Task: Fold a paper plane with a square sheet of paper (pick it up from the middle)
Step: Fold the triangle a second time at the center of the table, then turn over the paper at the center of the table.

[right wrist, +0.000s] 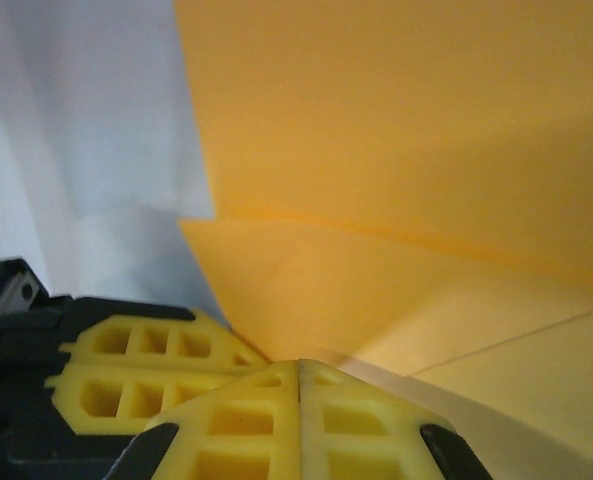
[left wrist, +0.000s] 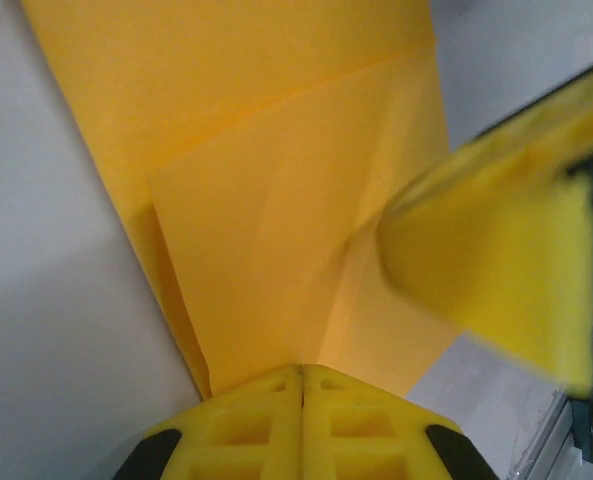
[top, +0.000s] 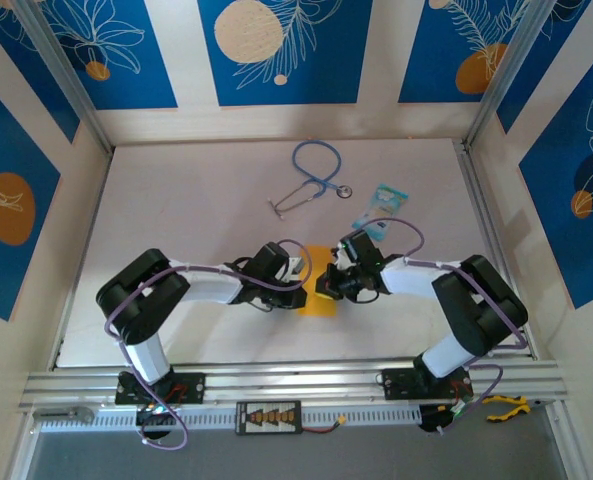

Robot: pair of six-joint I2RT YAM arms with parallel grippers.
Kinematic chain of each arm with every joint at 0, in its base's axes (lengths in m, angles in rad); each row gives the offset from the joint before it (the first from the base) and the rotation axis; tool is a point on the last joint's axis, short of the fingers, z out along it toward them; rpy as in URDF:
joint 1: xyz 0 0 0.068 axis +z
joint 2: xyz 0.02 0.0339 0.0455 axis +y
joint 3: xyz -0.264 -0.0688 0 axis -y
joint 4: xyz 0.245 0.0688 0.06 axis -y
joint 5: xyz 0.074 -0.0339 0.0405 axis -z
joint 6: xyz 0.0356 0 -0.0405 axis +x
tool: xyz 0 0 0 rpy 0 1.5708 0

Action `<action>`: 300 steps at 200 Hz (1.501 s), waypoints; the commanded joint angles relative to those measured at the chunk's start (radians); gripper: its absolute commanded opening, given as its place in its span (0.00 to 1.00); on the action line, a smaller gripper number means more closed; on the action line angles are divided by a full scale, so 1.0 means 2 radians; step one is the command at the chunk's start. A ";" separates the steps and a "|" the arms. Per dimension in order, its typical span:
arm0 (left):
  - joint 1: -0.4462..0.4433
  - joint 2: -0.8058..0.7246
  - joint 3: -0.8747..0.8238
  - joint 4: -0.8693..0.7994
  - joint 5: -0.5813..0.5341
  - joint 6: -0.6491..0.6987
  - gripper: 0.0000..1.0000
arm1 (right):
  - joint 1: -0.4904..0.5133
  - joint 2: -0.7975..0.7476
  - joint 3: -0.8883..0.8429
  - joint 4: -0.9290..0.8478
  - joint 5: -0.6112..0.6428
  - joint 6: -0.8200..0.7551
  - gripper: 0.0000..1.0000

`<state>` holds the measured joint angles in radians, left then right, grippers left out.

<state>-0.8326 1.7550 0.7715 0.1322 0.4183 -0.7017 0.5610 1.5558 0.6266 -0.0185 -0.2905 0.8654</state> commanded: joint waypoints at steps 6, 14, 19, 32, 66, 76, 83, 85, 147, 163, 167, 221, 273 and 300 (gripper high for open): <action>-0.002 0.018 -0.020 -0.041 -0.015 -0.009 0.00 | 0.012 0.029 -0.010 0.011 0.007 0.018 0.00; -0.002 0.019 -0.018 -0.044 -0.015 -0.008 0.00 | 0.009 0.034 -0.015 0.013 0.014 0.020 0.00; -0.002 0.019 -0.018 -0.045 -0.014 -0.007 0.00 | 0.006 0.035 -0.018 0.013 0.019 0.020 0.00; -0.002 0.019 -0.018 -0.045 -0.014 -0.007 0.00 | -0.012 0.037 -0.025 0.015 0.023 0.018 0.00; -0.002 0.024 -0.027 -0.026 -0.005 -0.016 0.00 | -0.066 0.024 -0.028 0.017 0.015 0.004 0.00; -0.002 0.025 -0.029 -0.020 -0.002 -0.020 0.00 | -0.080 0.022 -0.023 0.009 0.018 -0.001 0.00; -0.002 0.026 -0.030 -0.017 0.000 -0.021 0.00 | -0.091 0.021 -0.019 0.004 0.022 -0.004 0.00; -0.002 0.027 -0.031 -0.017 0.001 -0.021 0.00 | -0.094 0.021 -0.019 0.003 0.023 -0.004 0.00; -0.003 0.019 -0.036 -0.012 -0.001 -0.029 0.00 | -0.133 -0.009 -0.014 -0.019 0.046 0.003 0.00; -0.005 0.010 -0.037 -0.002 0.001 -0.043 0.00 | -0.128 -0.043 -0.022 -0.019 0.046 0.003 0.01; -0.005 0.007 -0.036 0.000 0.001 -0.046 0.00 | -0.126 -0.052 -0.022 -0.021 0.046 0.002 0.02; -0.010 -0.045 0.013 -0.054 -0.029 -0.029 0.04 | -0.113 -0.145 -0.047 -0.082 0.039 0.000 0.06; 0.005 -0.021 0.095 -0.145 -0.057 0.049 0.07 | -0.061 -0.207 -0.097 -0.090 0.042 0.060 0.16; 0.016 0.007 0.121 -0.162 -0.054 0.070 0.06 | -0.038 -0.216 -0.107 -0.088 0.058 0.081 0.19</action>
<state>-0.8238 1.7134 0.9710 -0.0933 0.3260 -0.6411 0.4530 1.1469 0.4297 -0.1730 -0.1951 0.9630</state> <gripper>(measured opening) 0.063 0.179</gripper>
